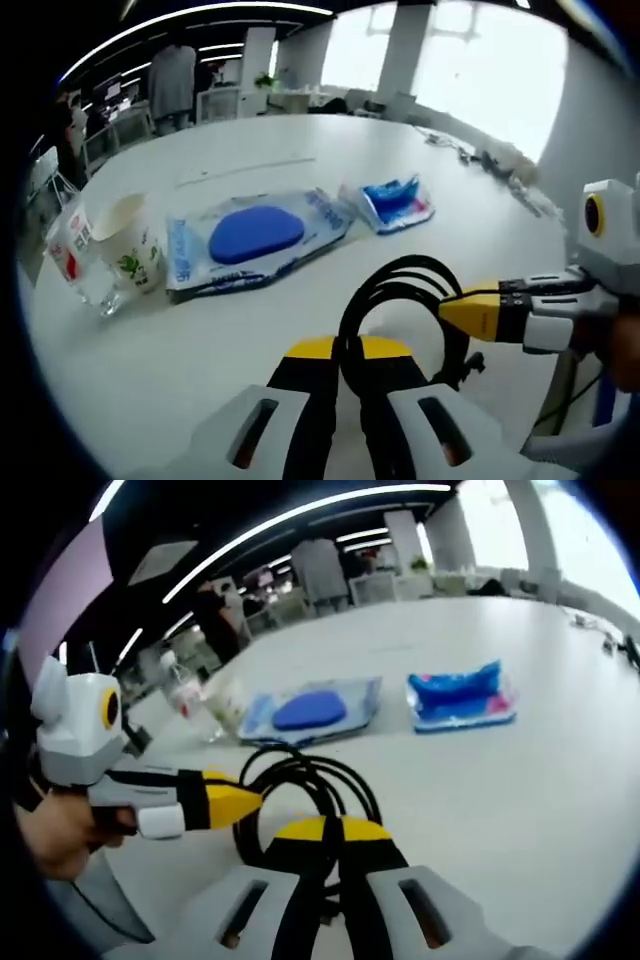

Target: Arrange the tabletop items into an orderly group along one side of the table until the central work area is clear of visible clutter.

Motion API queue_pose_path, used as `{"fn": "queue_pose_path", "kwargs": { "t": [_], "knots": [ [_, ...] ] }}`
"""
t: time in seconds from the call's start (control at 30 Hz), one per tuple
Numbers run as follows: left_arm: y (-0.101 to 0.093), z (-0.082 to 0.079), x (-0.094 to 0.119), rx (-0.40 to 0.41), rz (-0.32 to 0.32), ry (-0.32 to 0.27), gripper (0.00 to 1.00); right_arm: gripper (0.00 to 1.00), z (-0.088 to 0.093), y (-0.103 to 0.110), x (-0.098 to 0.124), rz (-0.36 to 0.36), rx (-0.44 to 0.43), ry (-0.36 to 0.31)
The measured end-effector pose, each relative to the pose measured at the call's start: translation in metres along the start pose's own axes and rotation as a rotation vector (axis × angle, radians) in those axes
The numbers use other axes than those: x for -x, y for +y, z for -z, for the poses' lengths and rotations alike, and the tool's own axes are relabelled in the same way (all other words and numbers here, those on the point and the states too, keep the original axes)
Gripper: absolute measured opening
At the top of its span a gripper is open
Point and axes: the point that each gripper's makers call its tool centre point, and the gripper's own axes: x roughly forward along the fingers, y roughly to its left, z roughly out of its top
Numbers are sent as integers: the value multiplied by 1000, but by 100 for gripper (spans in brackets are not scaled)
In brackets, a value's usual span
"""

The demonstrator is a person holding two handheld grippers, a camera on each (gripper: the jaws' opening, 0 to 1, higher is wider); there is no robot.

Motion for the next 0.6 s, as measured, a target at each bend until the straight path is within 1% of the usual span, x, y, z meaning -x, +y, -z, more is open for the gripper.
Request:
{"fn": "queue_pose_path", "kwargs": {
  "t": [0.13, 0.23, 0.33, 0.43, 0.6],
  "knots": [
    [-6, -16, -6, 6, 24, -3, 5, 0, -14, -10, 1, -6, -16, -1],
    [-10, -26, -12, 10, 30, -4, 5, 0, -26, -16, 1, -5, 4, -2],
    [-14, -34, -24, -8, 30, 9, 5, 0, -31, -24, -1, -2, 10, 10],
    [-17, -39, -31, -31, 37, 14, 5, 0, -35, -31, -3, -1, 4, 20],
    [-21, -38, -44, -60, 40, 43, 6, 0, -32, -41, -8, -3, 18, 59]
  ]
}}
